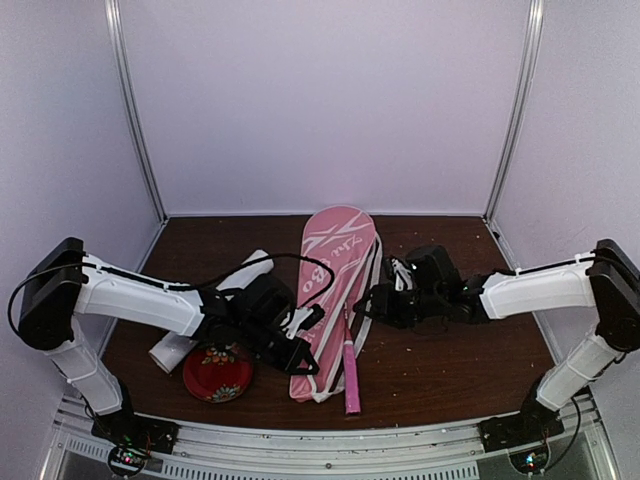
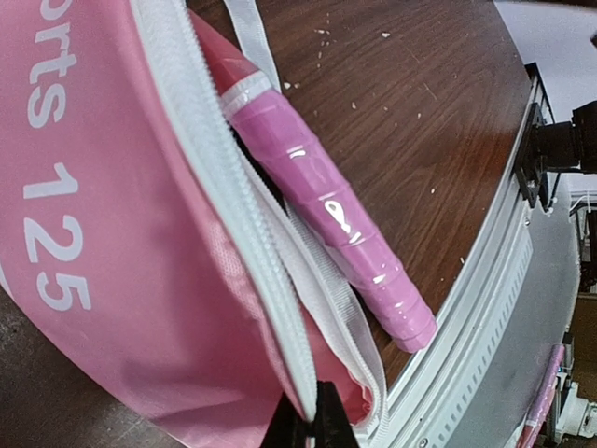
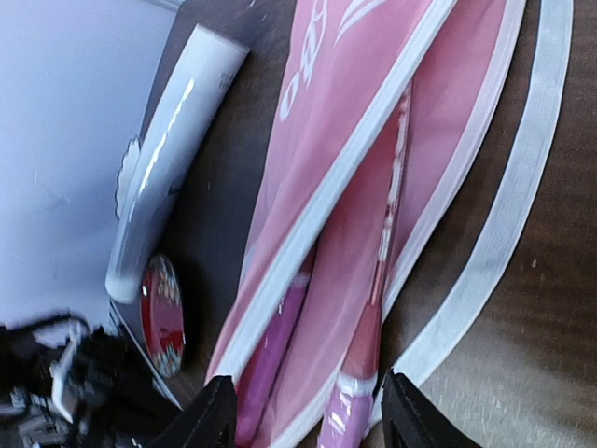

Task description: Pack up the badminton gear

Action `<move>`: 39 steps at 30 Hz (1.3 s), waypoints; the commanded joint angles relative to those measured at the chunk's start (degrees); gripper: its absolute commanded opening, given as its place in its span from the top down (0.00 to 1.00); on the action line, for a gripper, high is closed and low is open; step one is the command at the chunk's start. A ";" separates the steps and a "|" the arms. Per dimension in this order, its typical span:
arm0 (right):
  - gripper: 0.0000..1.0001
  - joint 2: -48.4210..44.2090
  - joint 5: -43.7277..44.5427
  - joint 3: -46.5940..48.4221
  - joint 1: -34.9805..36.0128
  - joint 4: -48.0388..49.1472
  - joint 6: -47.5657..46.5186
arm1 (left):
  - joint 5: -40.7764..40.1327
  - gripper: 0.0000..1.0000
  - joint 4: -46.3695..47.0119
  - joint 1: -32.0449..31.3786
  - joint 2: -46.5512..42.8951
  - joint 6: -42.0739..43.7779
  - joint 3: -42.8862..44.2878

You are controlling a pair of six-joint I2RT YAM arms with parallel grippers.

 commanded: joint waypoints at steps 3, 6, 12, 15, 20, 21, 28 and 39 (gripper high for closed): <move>0.37 -10.64 -2.60 -9.84 9.28 -6.96 -15.66 | 2.18 1.00 3.05 -0.04 0.05 1.48 0.36; 0.36 -13.61 -1.16 -14.46 13.81 -8.36 -19.06 | 2.30 1.00 2.55 -0.05 0.24 1.66 0.75; 0.37 -18.92 12.24 -19.38 24.00 -10.52 -24.28 | 3.95 1.00 2.90 -0.04 0.18 1.66 0.29; 0.37 -18.58 18.17 -19.27 28.47 -10.65 -26.22 | 4.72 1.00 3.04 -0.29 -0.54 1.39 -0.46; 0.38 -15.07 25.41 -17.53 36.07 -10.16 -29.39 | 5.48 1.00 2.52 -1.24 -0.83 1.96 -0.86; 0.39 -14.08 26.14 -17.02 37.26 -10.08 -29.93 | 5.54 1.00 2.44 -1.42 -0.81 2.00 -0.78; 0.47 -6.59 31.67 -14.28 41.44 -8.52 -31.39 | 5.82 1.00 2.25 -1.54 -0.63 2.37 0.15; 0.67 -3.30 36.49 -10.65 41.44 -3.45 -32.14 | 5.94 1.00 0.93 -2.32 0.50 3.39 1.50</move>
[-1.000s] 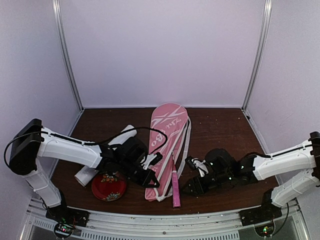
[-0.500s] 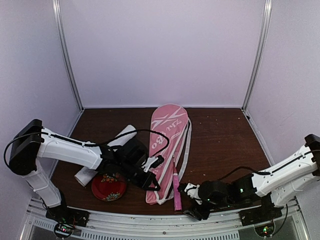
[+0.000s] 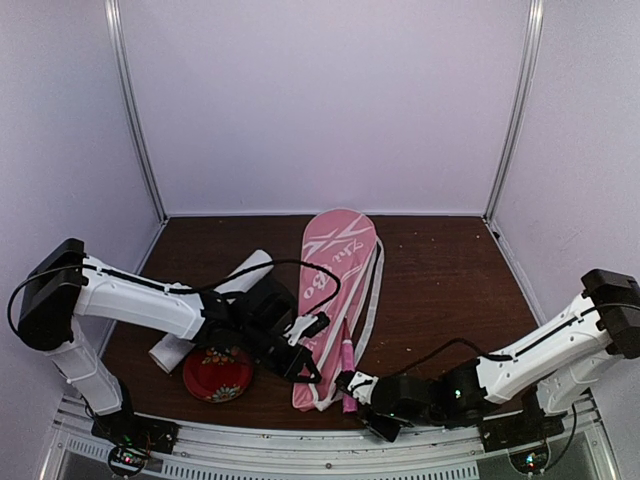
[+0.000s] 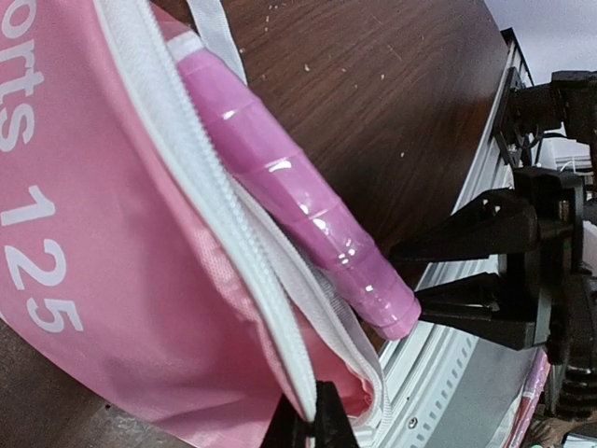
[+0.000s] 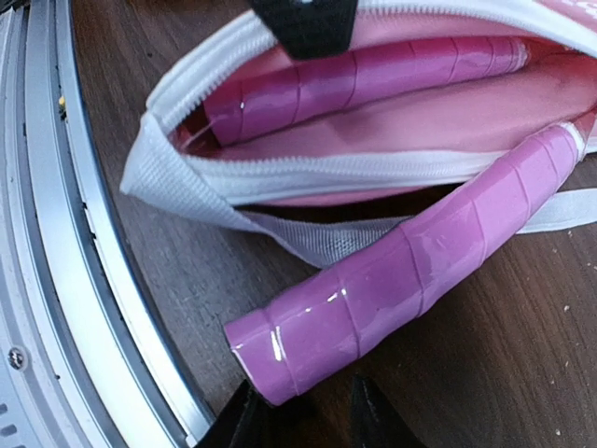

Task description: Pack up the badminton gear

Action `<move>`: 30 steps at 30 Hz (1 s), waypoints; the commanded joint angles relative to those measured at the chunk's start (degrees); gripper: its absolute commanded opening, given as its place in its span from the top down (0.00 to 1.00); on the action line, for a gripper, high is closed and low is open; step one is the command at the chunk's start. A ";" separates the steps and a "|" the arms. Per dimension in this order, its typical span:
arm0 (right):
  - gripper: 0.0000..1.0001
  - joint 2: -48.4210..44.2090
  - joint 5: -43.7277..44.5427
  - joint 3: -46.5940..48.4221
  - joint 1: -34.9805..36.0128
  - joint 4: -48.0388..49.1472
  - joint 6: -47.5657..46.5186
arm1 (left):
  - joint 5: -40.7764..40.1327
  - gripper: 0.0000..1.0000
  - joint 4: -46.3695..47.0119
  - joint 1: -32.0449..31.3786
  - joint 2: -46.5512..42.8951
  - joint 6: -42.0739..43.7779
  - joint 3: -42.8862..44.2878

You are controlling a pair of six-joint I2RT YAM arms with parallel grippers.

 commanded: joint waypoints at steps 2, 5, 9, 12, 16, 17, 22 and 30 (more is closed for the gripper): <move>0.68 -1.23 6.19 2.02 0.04 3.38 -0.72 | 2.29 1.00 1.11 -1.04 0.72 1.82 1.96; 0.71 -2.04 8.58 2.56 0.01 3.67 -0.85 | 2.52 1.00 1.11 -1.33 1.03 2.05 2.25; 0.74 -1.44 9.78 3.44 -0.27 4.61 -1.13 | 2.81 1.00 0.34 -1.68 1.38 2.78 3.16; 0.75 -0.49 10.62 5.03 -0.37 4.69 -1.18 | 2.77 1.00 -0.12 -1.79 1.39 3.01 3.55; 0.78 -0.55 11.71 6.22 -0.35 5.80 -1.15 | 2.78 1.00 -0.15 -2.00 1.52 3.01 3.68; 0.79 -0.66 11.98 6.66 -0.37 5.97 -1.30 | 2.74 1.00 -0.13 -2.04 1.48 3.02 3.64; 0.82 0.27 11.85 8.49 -0.33 6.70 -2.67 | 2.87 1.00 -0.12 -2.31 1.50 3.05 3.81; 0.89 3.92 11.86 9.97 -0.42 7.01 -3.24 | 3.48 1.00 0.01 -2.65 0.24 3.00 4.01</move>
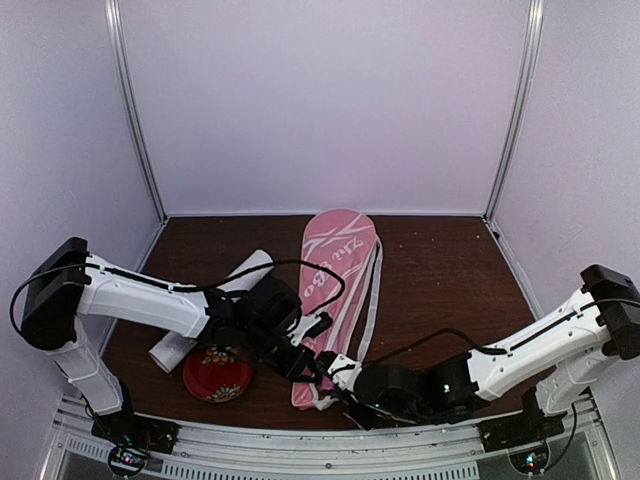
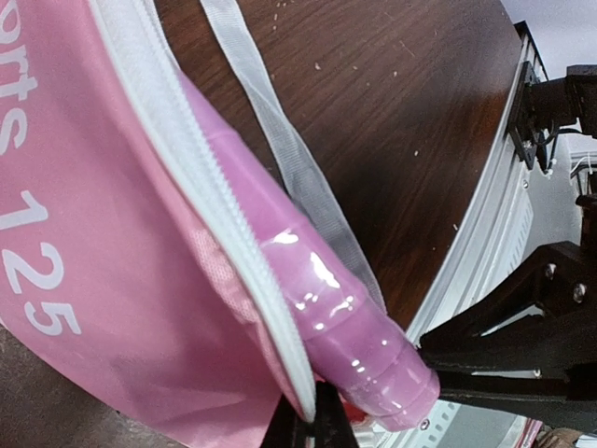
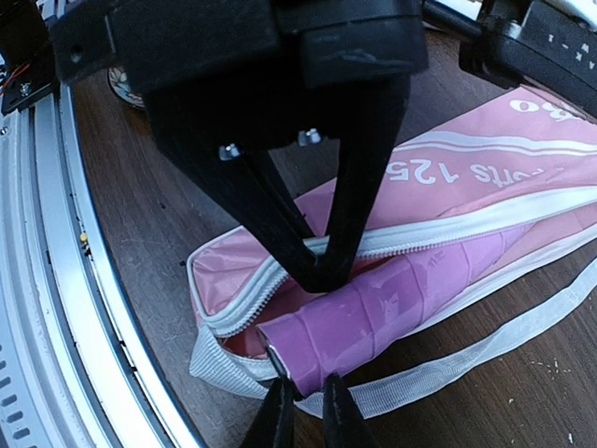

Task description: Pack up the badminton gear

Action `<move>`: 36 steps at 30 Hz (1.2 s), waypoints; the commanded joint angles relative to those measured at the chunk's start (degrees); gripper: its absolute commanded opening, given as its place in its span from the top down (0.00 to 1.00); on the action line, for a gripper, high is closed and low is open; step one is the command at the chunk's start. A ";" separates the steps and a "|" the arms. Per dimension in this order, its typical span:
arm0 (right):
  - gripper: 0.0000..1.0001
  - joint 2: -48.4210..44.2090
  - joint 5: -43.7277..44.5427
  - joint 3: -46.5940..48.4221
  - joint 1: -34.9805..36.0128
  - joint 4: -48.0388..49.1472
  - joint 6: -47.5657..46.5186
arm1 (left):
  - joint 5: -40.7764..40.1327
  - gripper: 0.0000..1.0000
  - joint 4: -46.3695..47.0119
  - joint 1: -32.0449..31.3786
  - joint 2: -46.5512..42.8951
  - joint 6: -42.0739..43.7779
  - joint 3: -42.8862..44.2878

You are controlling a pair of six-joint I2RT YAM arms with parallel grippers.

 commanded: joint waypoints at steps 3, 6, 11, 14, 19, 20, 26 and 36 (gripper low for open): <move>0.92 4.31 3.94 1.95 -0.55 4.53 -0.25 | 5.64 1.00 2.73 -2.12 -1.53 1.17 2.33; 0.96 5.27 3.50 1.65 -0.54 5.41 0.23 | 6.43 1.00 2.86 -2.51 -1.84 0.97 2.83; 1.00 3.90 4.00 0.54 -0.52 8.27 -0.38 | 9.05 1.00 6.13 -2.67 -1.69 -0.86 2.00; 1.00 3.14 4.07 0.08 -0.46 11.26 -1.09 | 9.75 1.00 7.34 -2.71 -1.49 -1.35 1.80; 1.00 4.01 3.65 0.63 -0.59 14.67 -2.18 | 9.99 1.00 7.48 -2.76 -1.57 -1.42 1.66; 1.00 4.81 3.24 1.30 -0.57 14.23 -2.34 | 10.00 1.00 7.56 -2.76 -1.57 -1.42 1.57; 0.99 7.29 0.23 1.81 -1.06 10.30 -0.42 | 9.01 1.00 7.37 -2.76 -1.11 -1.40 0.69; 0.75 -0.27 -2.28 -2.92 -2.95 6.38 3.48 | 6.37 1.00 6.26 -2.76 0.62 -0.53 -0.22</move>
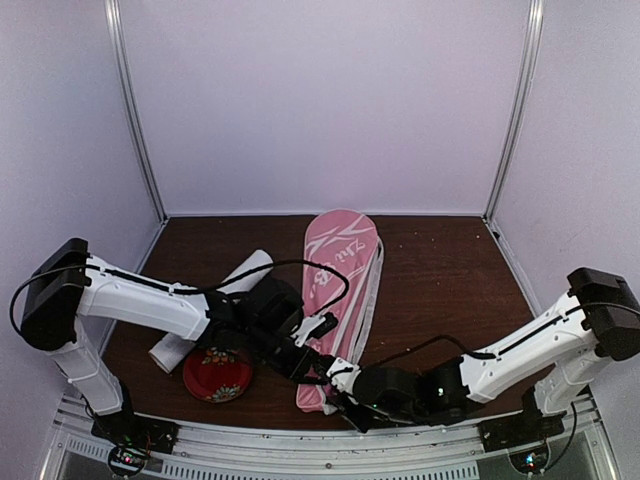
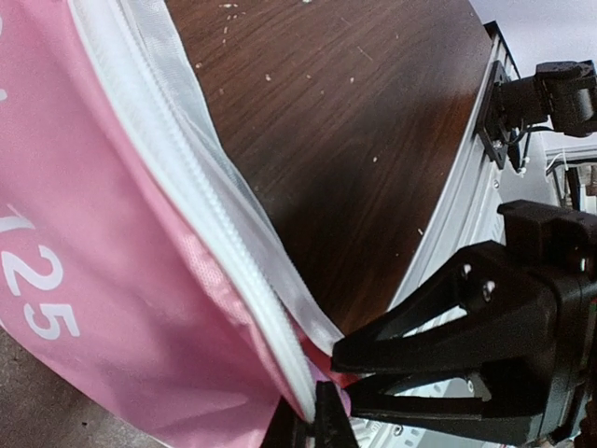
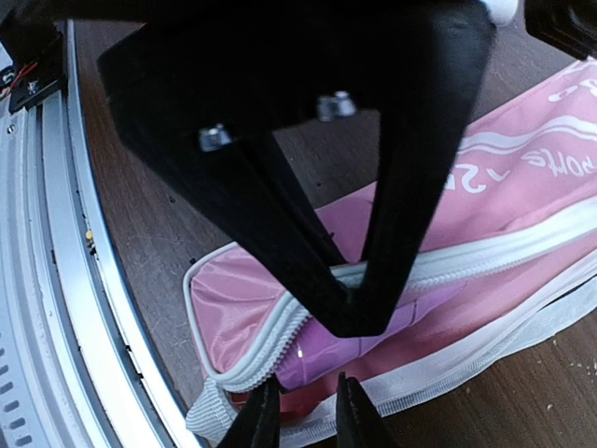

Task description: Pack up the badminton gear

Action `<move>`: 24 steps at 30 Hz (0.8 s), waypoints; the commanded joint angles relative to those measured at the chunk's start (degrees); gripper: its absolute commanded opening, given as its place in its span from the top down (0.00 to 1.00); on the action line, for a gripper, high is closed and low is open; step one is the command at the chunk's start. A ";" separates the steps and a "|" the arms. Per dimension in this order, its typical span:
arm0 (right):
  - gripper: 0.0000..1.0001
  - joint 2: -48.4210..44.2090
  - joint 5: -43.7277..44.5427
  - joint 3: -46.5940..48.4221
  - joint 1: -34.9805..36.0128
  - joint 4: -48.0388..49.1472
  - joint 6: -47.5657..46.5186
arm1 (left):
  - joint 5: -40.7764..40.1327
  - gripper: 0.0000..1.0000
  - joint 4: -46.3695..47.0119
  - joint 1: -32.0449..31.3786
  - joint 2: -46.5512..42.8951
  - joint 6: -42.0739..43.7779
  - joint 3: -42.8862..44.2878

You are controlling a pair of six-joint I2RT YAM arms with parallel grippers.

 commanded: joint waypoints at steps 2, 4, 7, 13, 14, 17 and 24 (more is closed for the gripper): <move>0.74 -5.43 0.18 -2.38 -2.47 -0.25 3.32 | 4.42 1.00 3.20 -1.77 0.57 1.19 0.15; 0.73 -7.13 -1.53 -4.10 -2.80 0.13 4.19 | 4.30 1.00 3.07 -1.77 0.56 1.30 0.36; 0.64 -8.62 -4.57 -6.44 -3.27 1.10 4.70 | 4.26 1.00 3.09 -1.77 0.75 1.36 0.46; 0.66 -8.86 -5.99 -7.81 -3.66 2.25 4.44 | 4.63 1.00 3.00 -1.77 1.39 1.63 1.23; 0.69 -8.77 -5.79 -7.56 -3.75 2.44 4.33 | 4.72 1.00 2.92 -1.77 1.36 1.66 1.33; 0.77 -7.50 -5.66 -6.00 -3.98 2.64 3.72 | 4.94 1.00 2.67 -1.76 1.20 1.78 1.60; 1.00 -1.21 -9.13 0.45 -4.23 2.28 2.21 | 5.44 1.00 2.49 -1.77 0.79 1.90 2.05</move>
